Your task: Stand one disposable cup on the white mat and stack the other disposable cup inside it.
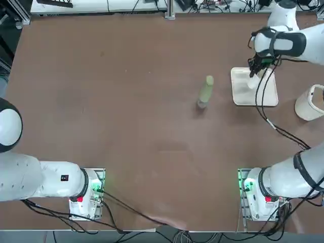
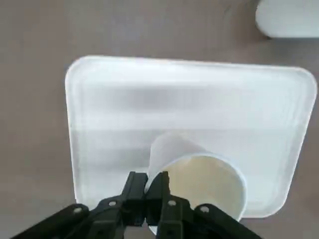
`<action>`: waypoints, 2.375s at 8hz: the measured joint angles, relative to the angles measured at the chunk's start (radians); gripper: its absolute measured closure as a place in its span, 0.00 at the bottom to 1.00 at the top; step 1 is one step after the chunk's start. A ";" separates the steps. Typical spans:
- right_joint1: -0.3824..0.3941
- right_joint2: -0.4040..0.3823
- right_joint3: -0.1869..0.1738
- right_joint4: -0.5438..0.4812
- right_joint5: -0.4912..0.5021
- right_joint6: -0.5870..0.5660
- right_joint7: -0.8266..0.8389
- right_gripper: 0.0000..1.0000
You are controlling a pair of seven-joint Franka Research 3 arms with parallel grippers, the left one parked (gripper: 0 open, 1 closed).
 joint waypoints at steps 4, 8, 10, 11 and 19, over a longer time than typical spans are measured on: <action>-0.004 0.016 -0.004 -0.023 -0.049 0.013 0.002 0.70; -0.003 -0.026 -0.005 0.031 -0.066 -0.014 0.003 0.00; -0.005 -0.049 -0.006 0.180 -0.066 -0.165 0.003 0.00; -0.012 -0.034 -0.007 0.254 -0.066 -0.204 0.002 0.00; -0.126 0.334 -0.013 0.519 -0.095 -0.054 -0.150 0.03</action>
